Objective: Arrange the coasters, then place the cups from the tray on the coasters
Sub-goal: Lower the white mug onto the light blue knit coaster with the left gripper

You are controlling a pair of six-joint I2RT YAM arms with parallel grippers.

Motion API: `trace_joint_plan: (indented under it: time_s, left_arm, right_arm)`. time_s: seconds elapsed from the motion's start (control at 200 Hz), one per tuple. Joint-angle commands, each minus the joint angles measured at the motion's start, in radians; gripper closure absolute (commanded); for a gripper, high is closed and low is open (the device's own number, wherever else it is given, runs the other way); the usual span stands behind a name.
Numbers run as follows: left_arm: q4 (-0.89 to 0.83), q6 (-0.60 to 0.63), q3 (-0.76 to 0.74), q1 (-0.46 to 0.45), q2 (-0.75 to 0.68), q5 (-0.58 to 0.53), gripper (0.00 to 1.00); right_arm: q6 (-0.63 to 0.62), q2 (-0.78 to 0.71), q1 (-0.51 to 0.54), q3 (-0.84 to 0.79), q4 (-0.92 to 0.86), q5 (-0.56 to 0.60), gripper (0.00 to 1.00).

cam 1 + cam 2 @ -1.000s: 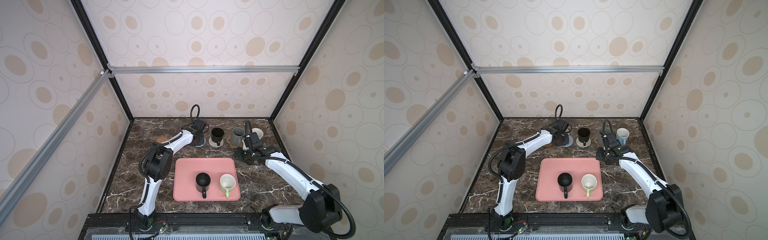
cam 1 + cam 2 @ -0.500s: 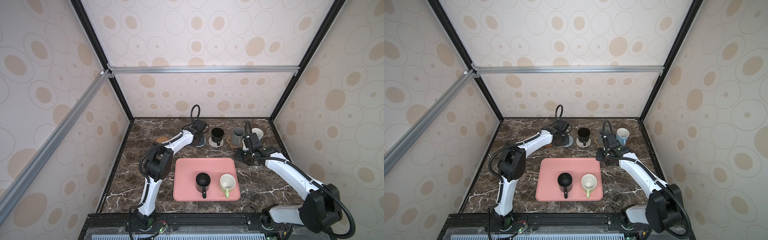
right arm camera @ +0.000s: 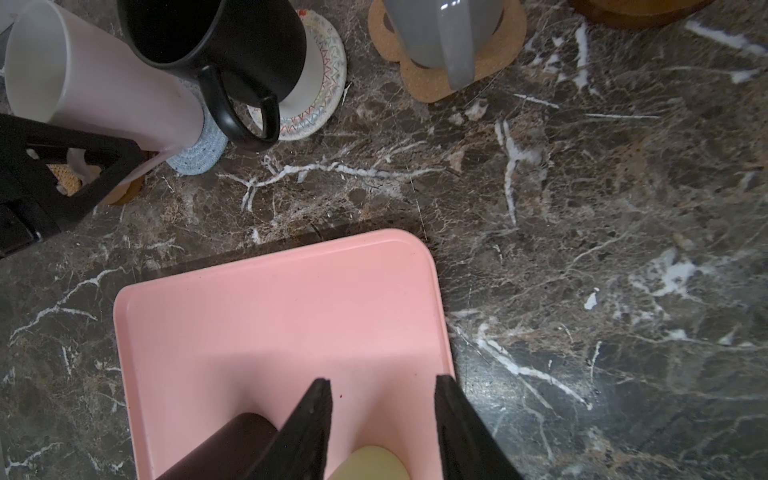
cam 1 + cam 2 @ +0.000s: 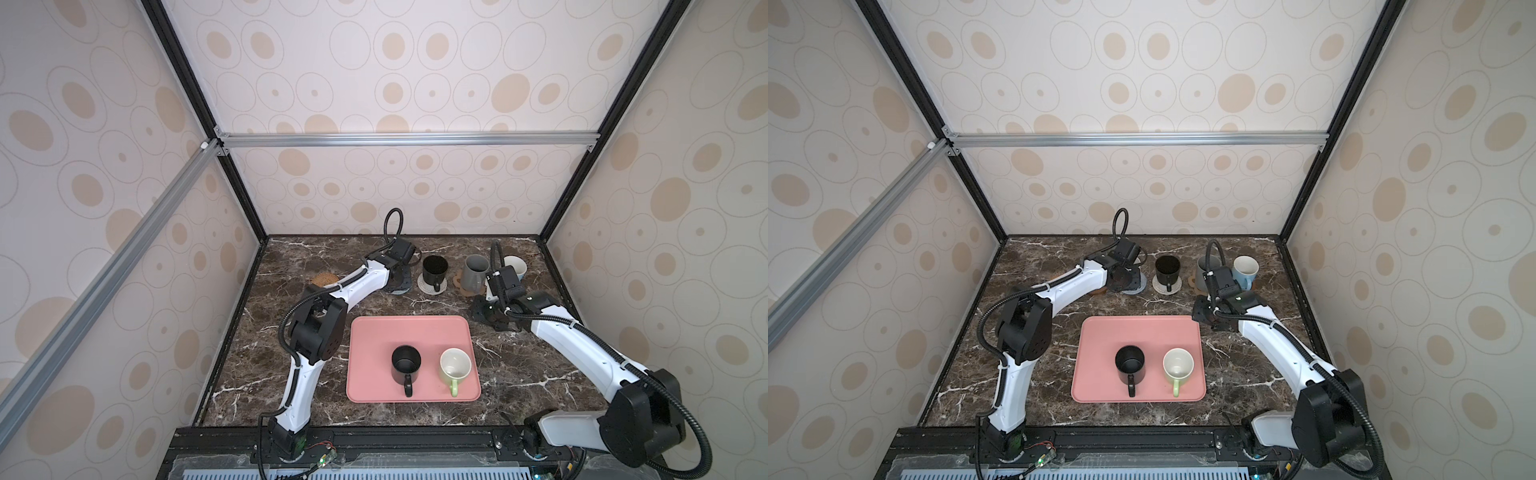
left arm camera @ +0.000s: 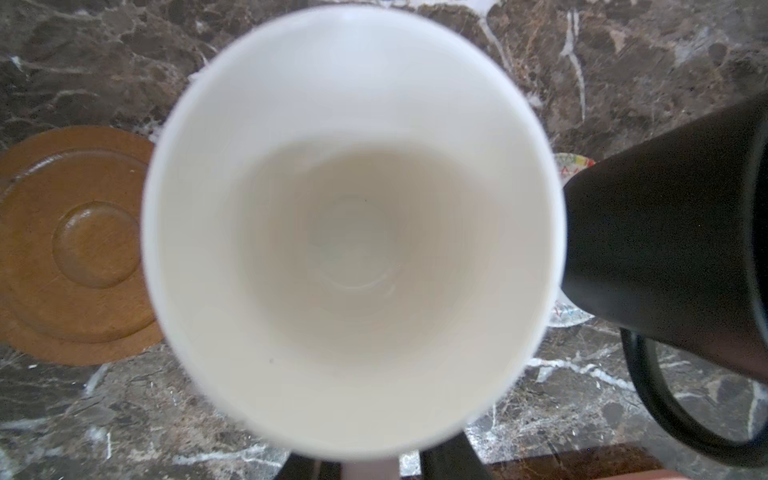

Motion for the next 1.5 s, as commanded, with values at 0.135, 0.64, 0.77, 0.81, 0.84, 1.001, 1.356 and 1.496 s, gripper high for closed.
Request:
trace_joint_plan:
  time_s: [0.135,0.64,0.77,0.81,0.84,1.001,1.356,1.496]
  left_arm:
    - [0.033,-0.032,-0.054,-0.017,-0.074,-0.011,0.67]
    - [0.045,-0.020,-0.078,-0.022,-0.090,0.010,0.64]
    - [0.053,-0.021,-0.089,-0.022,-0.100,0.006,0.63]
    - [0.052,-0.019,-0.088,-0.022,-0.099,0.005,0.63]
    - [0.053,-0.020,-0.089,-0.022,-0.102,0.004,0.63]
    - [0.055,-0.020,-0.091,-0.022,-0.108,0.005,0.62]
    - [0.074,-0.008,-0.121,-0.022,-0.142,0.008,0.59]
    - [0.097,-0.004,-0.155,-0.022,-0.163,0.019,0.59]
  right_arm:
    - [0.000,-0.025,-0.005,-0.013,-0.019,0.000,0.56]
    - [0.011,-0.034,-0.005,-0.016,-0.023,-0.003,0.56]
    - [0.012,-0.039,-0.005,-0.016,-0.026,-0.003,0.56]
    - [0.012,-0.041,-0.006,-0.016,-0.027,0.000,0.56]
    - [0.012,-0.041,-0.005,-0.017,-0.028,0.000,0.56]
    - [0.013,-0.044,-0.005,-0.012,-0.034,0.005,0.56]
    - [0.014,-0.037,-0.005,-0.004,-0.042,0.023,0.56]
    - [0.015,-0.027,-0.006,0.012,-0.063,0.019,0.56]
